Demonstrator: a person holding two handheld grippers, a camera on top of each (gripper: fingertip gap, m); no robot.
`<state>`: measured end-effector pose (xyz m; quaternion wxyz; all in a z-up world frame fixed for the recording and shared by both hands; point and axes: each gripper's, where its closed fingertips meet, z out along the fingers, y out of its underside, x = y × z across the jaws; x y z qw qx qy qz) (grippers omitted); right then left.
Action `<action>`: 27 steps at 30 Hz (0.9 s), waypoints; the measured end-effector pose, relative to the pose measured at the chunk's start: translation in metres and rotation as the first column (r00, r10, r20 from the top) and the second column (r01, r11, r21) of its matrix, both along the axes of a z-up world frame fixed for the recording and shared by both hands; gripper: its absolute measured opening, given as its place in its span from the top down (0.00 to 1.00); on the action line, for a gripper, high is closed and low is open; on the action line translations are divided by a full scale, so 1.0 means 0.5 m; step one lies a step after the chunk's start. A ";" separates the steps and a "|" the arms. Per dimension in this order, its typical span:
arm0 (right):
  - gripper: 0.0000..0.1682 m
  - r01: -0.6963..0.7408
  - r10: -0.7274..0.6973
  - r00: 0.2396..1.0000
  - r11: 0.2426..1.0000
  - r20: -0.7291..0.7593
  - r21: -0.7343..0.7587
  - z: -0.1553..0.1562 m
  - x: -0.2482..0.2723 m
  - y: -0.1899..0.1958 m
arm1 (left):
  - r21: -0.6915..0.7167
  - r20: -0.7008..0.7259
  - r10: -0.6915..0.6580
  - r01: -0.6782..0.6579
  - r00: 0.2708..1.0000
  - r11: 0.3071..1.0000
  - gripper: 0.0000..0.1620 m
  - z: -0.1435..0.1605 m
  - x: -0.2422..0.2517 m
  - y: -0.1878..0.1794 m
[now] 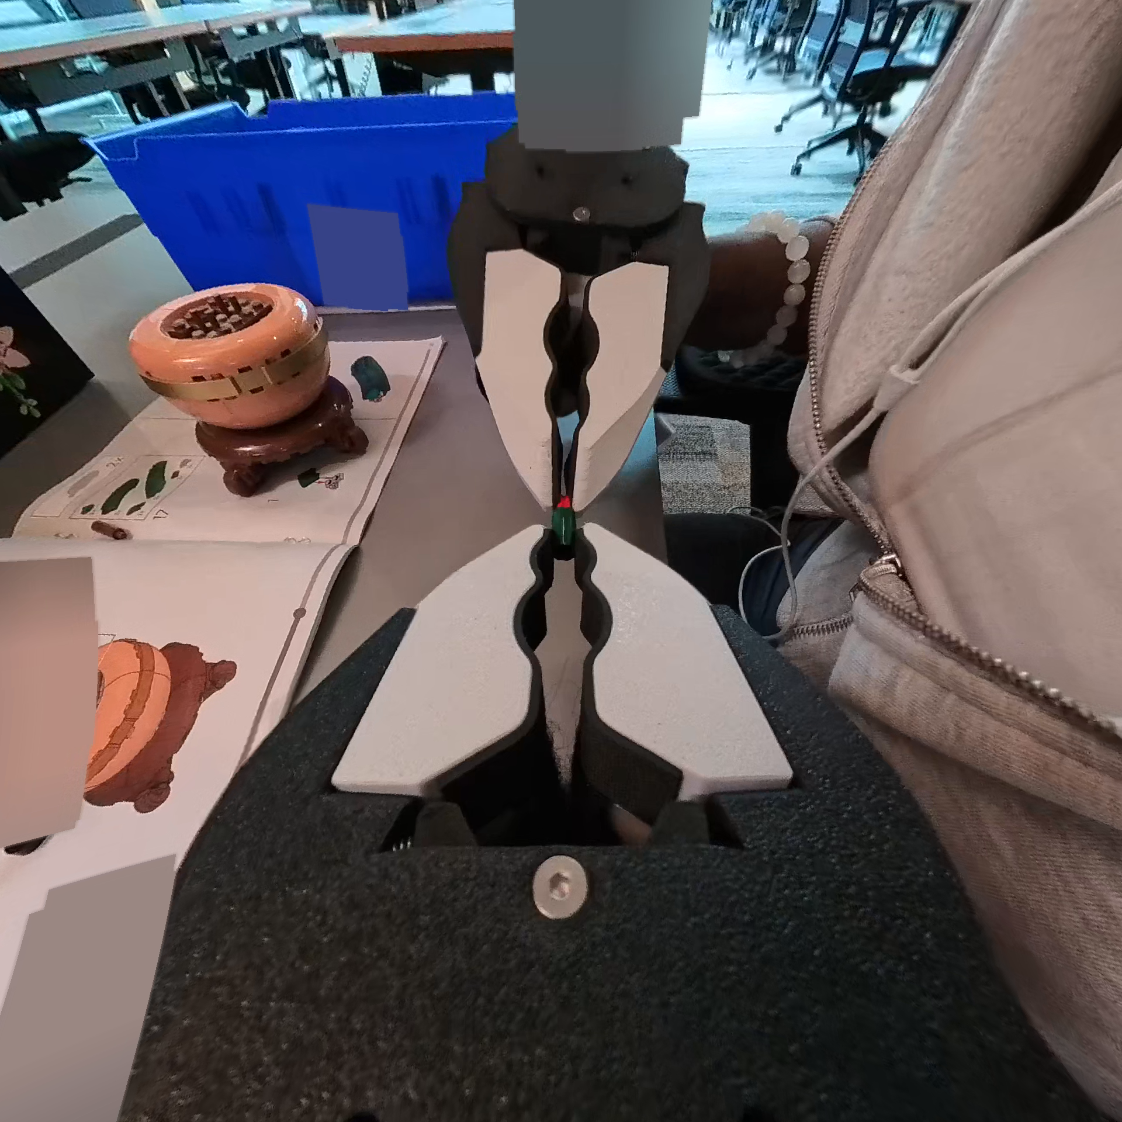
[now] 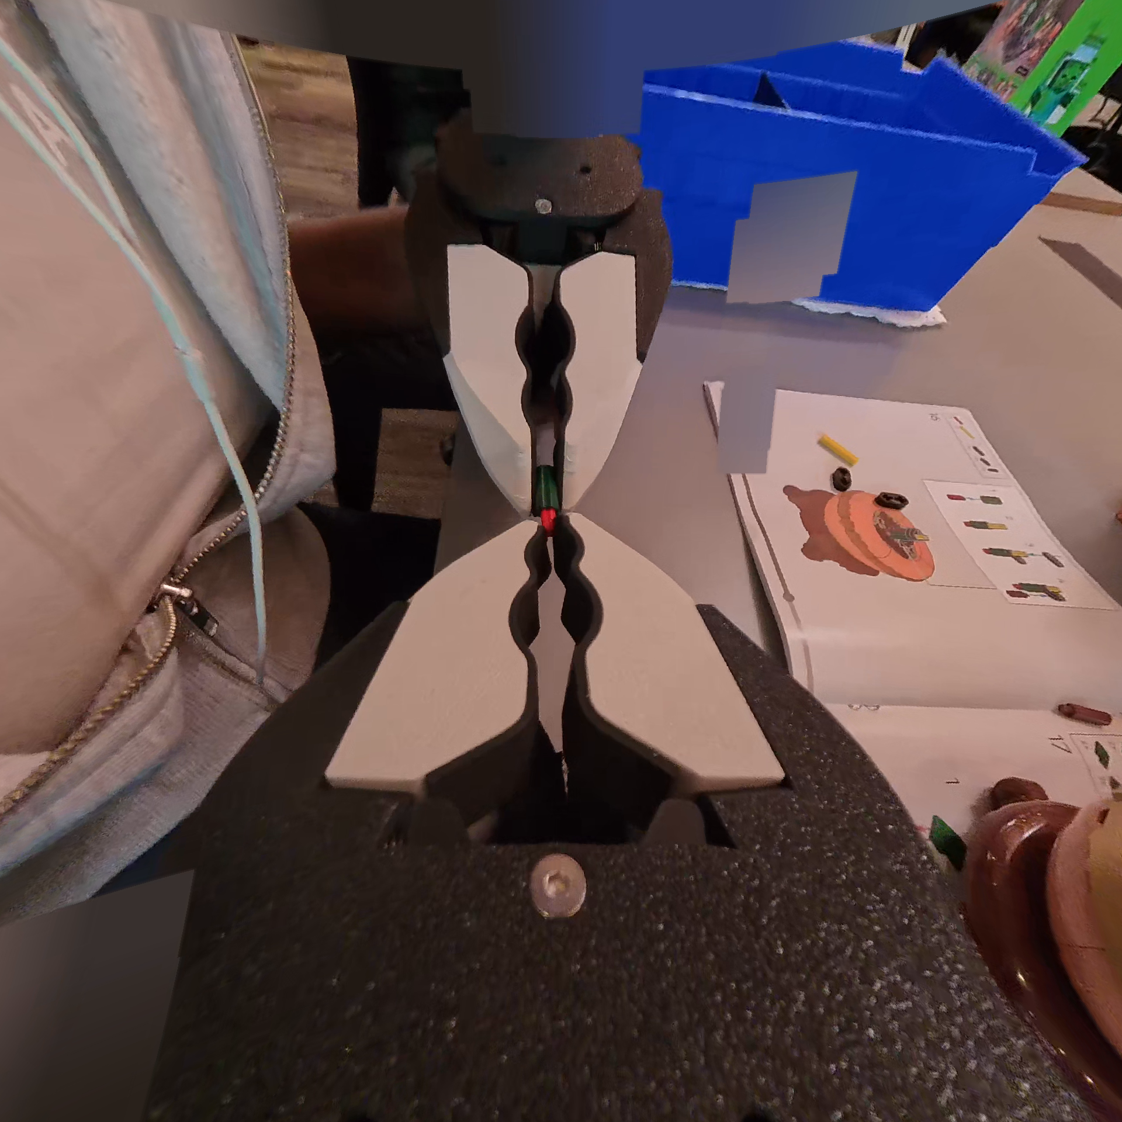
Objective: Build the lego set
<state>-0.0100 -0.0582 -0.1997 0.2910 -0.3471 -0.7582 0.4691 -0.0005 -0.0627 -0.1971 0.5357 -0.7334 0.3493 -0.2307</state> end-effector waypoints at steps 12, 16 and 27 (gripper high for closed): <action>0.99 -0.005 0.004 1.000 1.000 0.027 0.008 -0.023 -0.009 -0.013 | -0.041 -0.037 -0.018 0.016 0.999 0.999 0.97 -0.014 0.003 -0.005; 0.99 -0.006 0.007 1.000 1.000 0.022 -0.022 -0.018 -0.007 -0.016 | -0.047 -0.030 -0.022 0.021 0.999 0.999 0.97 -0.014 0.003 -0.008; 0.99 0.016 -0.026 0.997 0.991 -0.079 -0.132 0.020 -0.004 0.005 | -0.003 0.071 0.037 -0.037 0.997 0.999 0.96 0.015 0.002 0.012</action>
